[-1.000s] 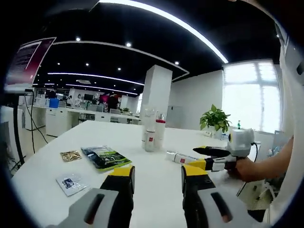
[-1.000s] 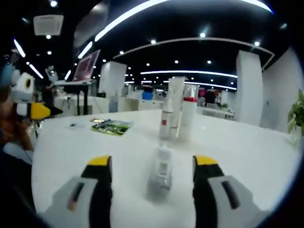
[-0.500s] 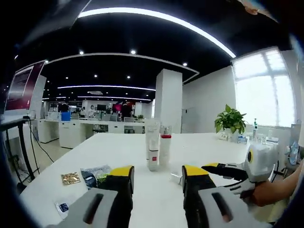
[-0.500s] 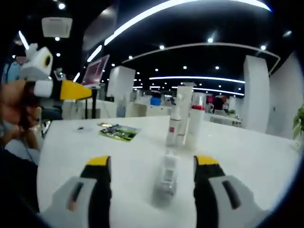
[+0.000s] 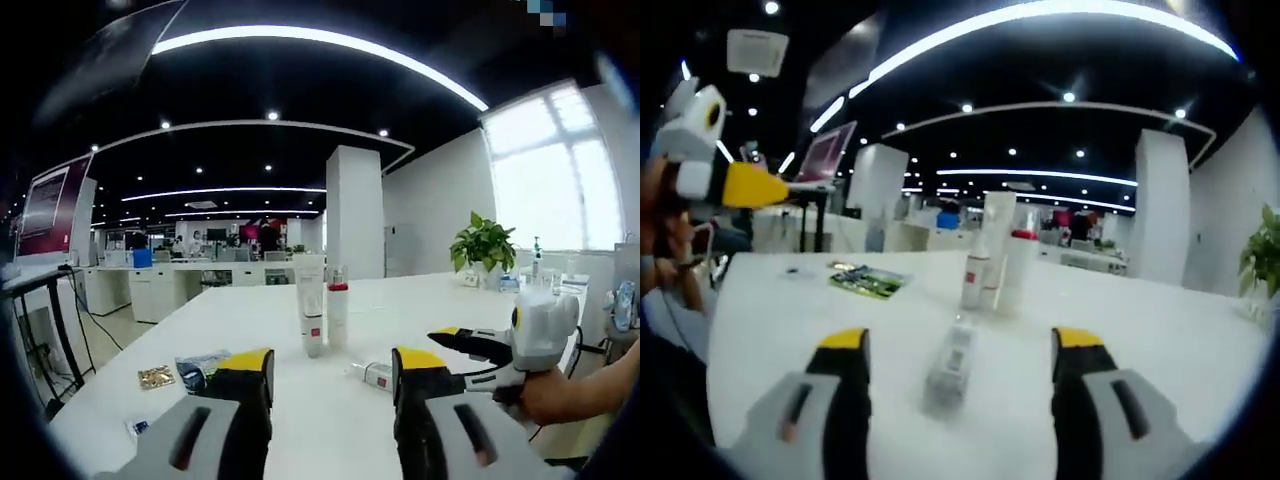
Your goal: Arrange the skincare products in the storage area until every visible bottle or jar stands upright without overlapping.
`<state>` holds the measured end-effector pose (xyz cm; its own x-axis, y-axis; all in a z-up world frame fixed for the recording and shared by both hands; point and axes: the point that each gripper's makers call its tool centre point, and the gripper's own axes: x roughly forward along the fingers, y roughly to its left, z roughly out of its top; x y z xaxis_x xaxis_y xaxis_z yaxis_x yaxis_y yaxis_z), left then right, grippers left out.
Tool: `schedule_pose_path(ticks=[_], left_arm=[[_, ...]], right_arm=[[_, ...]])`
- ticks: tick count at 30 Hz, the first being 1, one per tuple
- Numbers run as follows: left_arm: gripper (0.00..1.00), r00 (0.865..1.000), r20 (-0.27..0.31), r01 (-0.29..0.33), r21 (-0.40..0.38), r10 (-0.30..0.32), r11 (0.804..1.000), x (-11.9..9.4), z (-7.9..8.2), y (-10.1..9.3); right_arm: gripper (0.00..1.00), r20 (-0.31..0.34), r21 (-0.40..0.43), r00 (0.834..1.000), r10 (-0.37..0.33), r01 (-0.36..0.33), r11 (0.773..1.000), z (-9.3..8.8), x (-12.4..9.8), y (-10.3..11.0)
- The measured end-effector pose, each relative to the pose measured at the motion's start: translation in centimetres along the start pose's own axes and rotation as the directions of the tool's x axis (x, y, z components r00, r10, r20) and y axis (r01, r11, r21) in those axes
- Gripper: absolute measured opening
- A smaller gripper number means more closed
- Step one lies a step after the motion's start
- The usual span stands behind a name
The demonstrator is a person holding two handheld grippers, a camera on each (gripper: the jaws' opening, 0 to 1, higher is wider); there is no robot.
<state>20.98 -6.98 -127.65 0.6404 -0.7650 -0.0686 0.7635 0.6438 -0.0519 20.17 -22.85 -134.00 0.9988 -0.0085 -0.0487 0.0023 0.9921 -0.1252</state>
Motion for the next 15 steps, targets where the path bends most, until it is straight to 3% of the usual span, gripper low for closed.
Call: schedule_pose_path(ticks=[6, 11, 15], left_arm=[[0.51, 0.997, -0.017, 0.070, -0.040, -0.071, 0.997, 1.5, -0.3, -0.2], [0.55, 0.993, -0.015, 0.117, -0.064, -0.119, 0.991, 1.4, -0.6, 0.8], [0.52, 0.992, -0.019, 0.124, -0.017, -0.124, 0.992, 0.6, -1.0, 1.9]], right_arm=[[0.72, -0.030, -0.007, 1.000, -0.009, 0.009, 1.000, -0.5, 0.4, 0.0], [0.71, -0.055, -0.008, 0.998, -0.016, 0.015, 1.000, -0.9, 0.6, 0.0], [0.67, -0.071, -0.030, 0.996, -0.060, 0.058, 0.998, -1.1, 0.8, -0.6]])
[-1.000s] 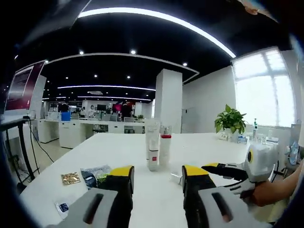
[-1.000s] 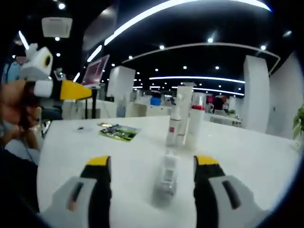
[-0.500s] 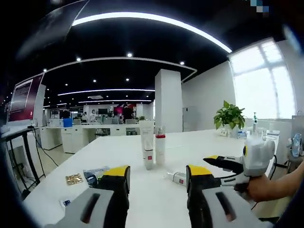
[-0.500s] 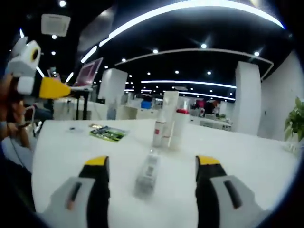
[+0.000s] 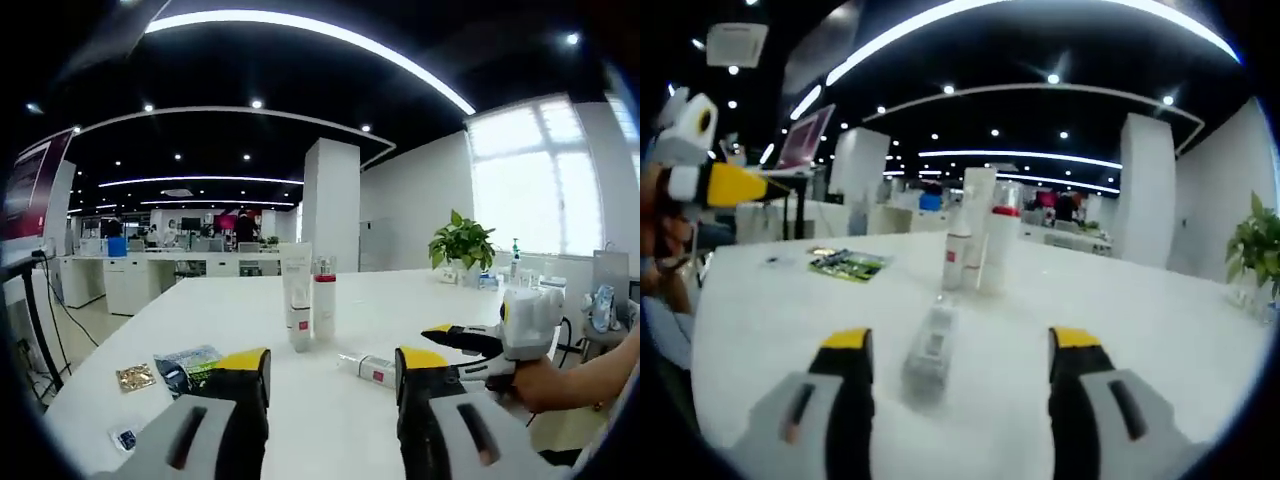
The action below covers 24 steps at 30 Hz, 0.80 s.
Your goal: Arrange the skincare products in the storage area until every visible bottle or jar stands upright without overlapping.
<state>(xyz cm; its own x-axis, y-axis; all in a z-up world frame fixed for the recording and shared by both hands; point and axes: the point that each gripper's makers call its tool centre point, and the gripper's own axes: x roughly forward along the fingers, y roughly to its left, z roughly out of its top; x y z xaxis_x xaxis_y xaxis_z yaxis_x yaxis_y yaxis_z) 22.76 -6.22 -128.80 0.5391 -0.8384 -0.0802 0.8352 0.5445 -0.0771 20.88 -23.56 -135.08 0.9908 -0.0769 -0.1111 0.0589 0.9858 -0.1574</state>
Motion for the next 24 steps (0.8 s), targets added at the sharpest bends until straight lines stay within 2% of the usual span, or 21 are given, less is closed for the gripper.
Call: schedule_pose_path(ticks=[2, 4, 8, 11, 14, 16, 18, 24], left_arm=[[0.52, 1.000, 0.007, 0.014, -0.018, -0.014, 1.000, -0.1, -0.1, 0.3], [0.53, 1.000, 0.011, 0.027, -0.040, -0.026, 0.999, -0.3, -0.1, 0.5], [0.52, 0.998, 0.048, 0.048, -0.046, -0.046, 0.998, -0.9, 0.8, 0.9], [0.52, 0.994, 0.098, 0.045, -0.058, -0.039, 0.997, -1.8, 1.8, 1.6], [0.52, 0.993, 0.115, 0.047, -0.055, -0.040, 0.997, -2.5, 2.1, 1.5], [0.52, 0.992, 0.115, 0.049, -0.045, -0.044, 0.998, -2.7, 2.1, 1.3], [0.52, 0.993, 0.105, 0.056, -0.037, -0.052, 0.998, -3.1, 2.0, 1.1], [0.52, 0.994, 0.102, 0.054, -0.041, -0.050, 0.998, -3.5, 1.8, 1.4]], right_arm=[[0.67, 0.002, 0.008, 1.000, -0.006, 0.006, 1.000, 0.1, 0.1, -0.1], [0.67, -0.012, -0.028, 1.000, -0.017, 0.017, 0.999, -0.1, 0.2, 0.0], [0.67, -0.023, -0.044, 0.999, -0.027, 0.026, 0.999, -0.2, 0.4, 0.1], [0.67, -0.011, -0.040, 0.999, -0.038, 0.037, 0.998, 0.1, 0.4, -0.2], [0.67, 0.006, -0.058, 0.999, -0.047, 0.048, 0.997, 0.5, 0.3, -0.1], [0.66, 0.007, -0.067, 0.999, -0.044, 0.044, 0.997, 0.5, 0.3, 0.1], [0.66, 0.003, -0.113, 0.999, -0.044, 0.044, 0.993, 0.6, 0.4, 0.4], [0.66, 0.002, -0.115, 1.000, -0.021, 0.021, 0.993, 0.6, 0.5, 0.9]])
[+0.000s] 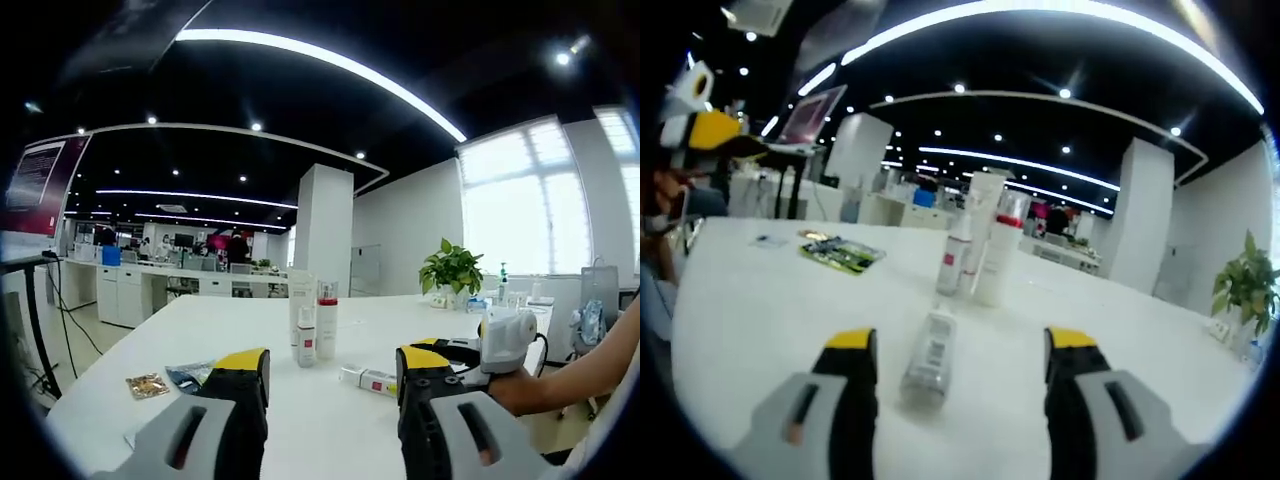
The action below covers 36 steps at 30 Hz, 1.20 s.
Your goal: Arrange the skincare products in the storage area until every visible bottle or jar stands upright without overlapping.
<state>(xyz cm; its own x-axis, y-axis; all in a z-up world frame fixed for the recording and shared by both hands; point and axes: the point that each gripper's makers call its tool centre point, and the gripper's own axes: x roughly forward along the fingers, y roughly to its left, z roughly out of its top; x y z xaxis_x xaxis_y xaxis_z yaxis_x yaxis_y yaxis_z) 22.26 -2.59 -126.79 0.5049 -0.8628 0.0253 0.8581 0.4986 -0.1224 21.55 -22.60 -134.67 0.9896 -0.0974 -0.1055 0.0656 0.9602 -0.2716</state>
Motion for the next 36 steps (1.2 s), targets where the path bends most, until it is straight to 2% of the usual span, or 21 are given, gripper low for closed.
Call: schedule_pose_path(ticks=[4, 7, 12, 14, 15, 19, 22, 24, 26, 29, 30, 32, 34, 35, 36], left_arm=[[0.52, 1.000, 0.003, -0.013, -0.016, 0.013, 1.000, 0.4, -0.4, 0.3], [0.52, 1.000, -0.009, -0.011, -0.022, 0.010, 1.000, 0.9, -1.0, 0.1], [0.52, 0.998, -0.048, 0.033, -0.008, -0.033, 0.999, 1.5, -2.7, -0.6], [0.54, 0.998, -0.055, 0.038, 0.000, -0.038, 0.999, 1.9, -3.2, -0.5], [0.54, 0.997, -0.059, 0.043, -0.003, -0.043, 0.999, 2.2, -3.5, -0.4], [0.53, 0.998, -0.050, 0.040, -0.032, -0.042, 0.999, 2.6, -3.5, -0.5], [0.53, 0.997, -0.060, 0.052, -0.039, -0.054, 0.998, 2.6, -3.8, -0.8], [0.53, 0.995, -0.077, 0.059, -0.036, -0.062, 0.998, 2.5, -4.1, -0.9], [0.53, 0.994, -0.083, 0.065, -0.038, -0.068, 0.997, 2.4, -4.2, -0.9], [0.53, 0.994, -0.086, 0.064, -0.041, -0.067, 0.997, 2.3, -4.1, -0.7], [0.53, 0.994, -0.082, 0.063, -0.043, -0.066, 0.997, 2.3, -4.0, -0.7], [0.53, 0.995, -0.078, 0.061, -0.050, -0.065, 0.997, 2.3, -3.9, -0.6], [0.53, 0.994, -0.079, 0.065, -0.055, -0.069, 0.996, 2.4, -3.8, -0.8], [0.53, 0.994, -0.078, 0.066, -0.055, -0.070, 0.996, 2.4, -3.8, -0.9], [0.53, 0.994, -0.074, 0.071, -0.058, -0.075, 0.996, 2.4, -3.7, -1.1]], right_arm=[[0.63, -0.006, 0.009, 1.000, 0.027, -0.027, 1.000, -0.1, 0.3, 0.5], [0.63, 0.015, 0.019, 0.999, 0.037, -0.038, 0.999, 0.3, 0.2, 0.8], [0.63, 0.011, 0.069, 0.999, 0.053, -0.054, 0.996, 0.1, 0.3, 0.8], [0.62, -0.004, 0.085, 0.998, 0.068, -0.067, 0.994, -0.3, 0.3, 1.0], [0.60, -0.036, 0.108, 0.995, 0.096, -0.092, 0.990, -0.9, 0.4, 1.4], [0.58, -0.056, 0.155, 0.988, 0.146, -0.136, 0.979, -1.0, 0.8, 1.7], [0.48, -0.146, 0.163, 0.971, 0.188, -0.163, 0.973, -2.2, 1.5, 1.8], [0.43, -0.153, 0.198, 0.969, 0.197, -0.165, 0.966, -2.1, 2.4, 1.4], [0.43, -0.161, 0.205, 0.965, 0.205, -0.171, 0.964, -1.9, 3.0, 1.2], [0.37, -0.213, 0.234, 0.941, 0.262, -0.211, 0.949, -1.7, 3.1, 2.0], [0.33, -0.214, 0.228, 0.941, 0.261, -0.212, 0.950, -1.5, 3.3, 1.8], [0.28, -0.242, 0.185, 0.925, 0.292, -0.251, 0.950, -1.3, 3.6, 2.2], [0.28, -0.281, 0.135, 0.911, 0.303, -0.275, 0.952, -1.3, 4.3, 2.2], [0.28, -0.287, 0.144, 0.905, 0.315, -0.285, 0.948, -1.4, 4.4, 2.4], [0.27, -0.321, 0.169, 0.889, 0.326, -0.285, 0.943, -1.8, 4.3, 2.6]])
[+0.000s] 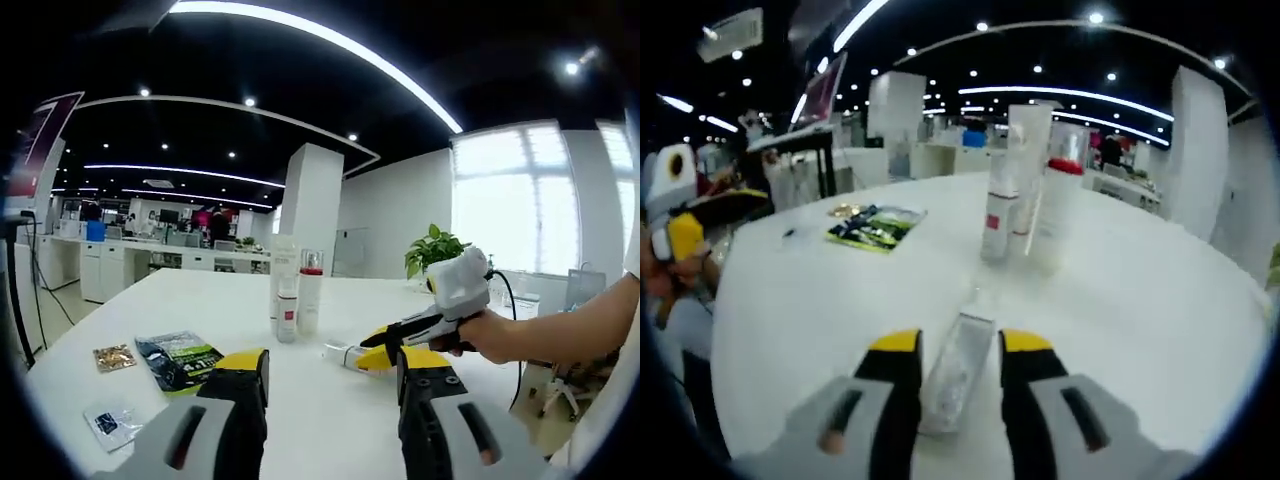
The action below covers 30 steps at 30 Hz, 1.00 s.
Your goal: Arrange the skincare products in the storage area until every visible bottle or jar stands upright without overlapping.
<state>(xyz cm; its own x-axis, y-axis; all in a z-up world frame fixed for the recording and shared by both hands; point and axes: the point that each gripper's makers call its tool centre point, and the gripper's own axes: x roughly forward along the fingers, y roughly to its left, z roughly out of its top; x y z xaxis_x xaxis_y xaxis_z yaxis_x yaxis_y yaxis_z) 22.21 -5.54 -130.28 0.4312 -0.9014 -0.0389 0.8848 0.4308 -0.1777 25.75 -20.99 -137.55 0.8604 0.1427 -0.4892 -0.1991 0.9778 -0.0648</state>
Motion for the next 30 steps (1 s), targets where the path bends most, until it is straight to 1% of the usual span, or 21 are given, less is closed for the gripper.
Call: schedule_pose_path(ticks=[2, 3, 5, 6, 10, 12, 14, 15, 16, 17, 19, 20, 21, 22, 24, 25, 26, 27, 28, 29, 30], left_arm=[[0.53, 1.000, 0.001, 0.005, -0.005, -0.005, 1.000, 0.0, 0.0, -0.2], [0.53, 1.000, 0.001, 0.006, -0.008, -0.006, 1.000, 0.0, 0.0, -0.3], [0.53, 1.000, 0.003, 0.012, -0.020, -0.012, 1.000, 0.1, -0.1, -0.5], [0.52, 1.000, 0.000, 0.020, -0.027, -0.020, 0.999, 0.1, -0.2, -0.7], [0.52, 1.000, -0.003, 0.027, -0.047, -0.027, 0.999, 0.3, -0.5, -0.8], [0.52, 0.999, -0.014, 0.033, -0.061, -0.034, 0.998, 0.6, -0.7, -0.8], [0.52, 0.999, -0.013, 0.037, -0.068, -0.038, 0.997, 0.8, -0.7, -0.7], [0.51, 0.999, -0.002, 0.051, -0.096, -0.052, 0.994, 1.0, -0.4, -0.9], [0.50, 0.997, 0.032, 0.073, -0.144, -0.069, 0.987, 1.1, 0.1, -1.1], [0.49, 0.997, 0.039, 0.078, -0.158, -0.073, 0.984, 1.2, 0.2, -1.1], [0.47, 0.992, 0.041, 0.124, -0.252, -0.118, 0.960, 1.6, 0.0, -1.3], [0.47, 0.991, 0.030, 0.136, -0.263, -0.132, 0.955, 1.8, -0.3, -1.4], [0.48, 0.990, 0.016, 0.139, -0.278, -0.140, 0.951, 2.0, -0.7, -1.4], [0.49, 0.989, 0.004, 0.146, -0.285, -0.151, 0.947, 2.3, -1.0, -1.5], [0.49, 0.984, -0.019, 0.165, -0.293, -0.178, 0.942, 2.4, -1.5, -2.1], [0.50, 0.982, -0.022, 0.175, -0.295, -0.190, 0.939, 2.5, -1.6, -2.5], [0.50, 0.974, -0.019, 0.211, -0.287, -0.225, 0.934, 2.6, -1.6, -3.5], [0.50, 0.970, -0.012, 0.228, -0.289, -0.241, 0.930, 2.8, -1.5, -4.1], [0.50, 0.969, -0.011, 0.233, -0.288, -0.246, 0.929, 2.8, -1.6, -4.3], [0.50, 0.969, -0.012, 0.234, -0.286, -0.247, 0.929, 3.0, -1.7, -4.6], [0.50, 0.969, -0.008, 0.234, -0.285, -0.246, 0.929, 3.1, -1.7, -4.9]], right_arm=[[0.25, -0.043, -0.035, 0.999, 0.006, -0.007, 0.999, -0.5, 0.3, 0.0], [0.25, -0.046, -0.023, 0.999, 0.003, -0.004, 1.000, -0.5, 0.5, 0.0], [0.21, -0.091, -0.032, 0.996, 0.006, -0.009, 0.999, -1.5, 0.5, 0.0], [0.21, -0.086, -0.060, 0.996, -0.001, -0.004, 0.998, -1.6, 0.5, -0.3], [0.20, -0.072, -0.055, 0.997, 0.013, -0.017, 0.998, -1.5, 0.0, 0.0], [0.19, -0.045, -0.026, 0.999, 0.022, -0.023, 0.999, -1.2, -0.3, 0.3], [0.19, 0.049, 0.026, 0.998, 0.043, -0.044, 0.999, 0.3, -1.0, 1.0], [0.19, 0.093, 0.052, 0.994, 0.061, -0.066, 0.996, 1.0, -1.4, 1.5], [0.19, 0.179, 0.092, 0.979, 0.094, -0.111, 0.990, 2.4, -1.9, 2.4], [0.19, 0.194, 0.113, 0.976, 0.096, -0.120, 0.986, 2.6, -2.0, 2.6], [0.19, 0.305, 0.185, 0.945, 0.119, -0.181, 0.966, 4.1, -3.0, 3.5], [0.19, 0.343, 0.219, 0.932, 0.118, -0.202, 0.954, 4.6, -3.3, 3.8], [0.19, 0.384, 0.234, 0.913, 0.137, -0.240, 0.942, 5.2, -3.8, 4.2], [0.19, 0.457, 0.248, 0.871, 0.183, -0.322, 0.914, 6.3, -4.3, 5.0], [0.19, 0.481, 0.280, 0.855, 0.195, -0.360, 0.890, 6.7, -4.7, 5.7], [0.19, 0.502, 0.275, 0.837, 0.219, -0.394, 0.877, 7.1, -5.0, 6.4], [0.19, 0.534, 0.297, 0.814, 0.229, -0.434, 0.850, 7.8, -5.3, 6.8], [0.19, 0.586, 0.310, 0.775, 0.238, -0.486, 0.817, 8.7, -5.8, 7.3], [0.19, 0.598, 0.311, 0.760, 0.253, -0.511, 0.801, 8.9, -5.9, 7.5], [0.19, 0.626, 0.325, 0.740, 0.247, -0.535, 0.780, 9.4, -6.1, 7.7], [0.19, 0.633, 0.322, 0.734, 0.246, -0.540, 0.778, 9.5, -6.1, 7.9]])
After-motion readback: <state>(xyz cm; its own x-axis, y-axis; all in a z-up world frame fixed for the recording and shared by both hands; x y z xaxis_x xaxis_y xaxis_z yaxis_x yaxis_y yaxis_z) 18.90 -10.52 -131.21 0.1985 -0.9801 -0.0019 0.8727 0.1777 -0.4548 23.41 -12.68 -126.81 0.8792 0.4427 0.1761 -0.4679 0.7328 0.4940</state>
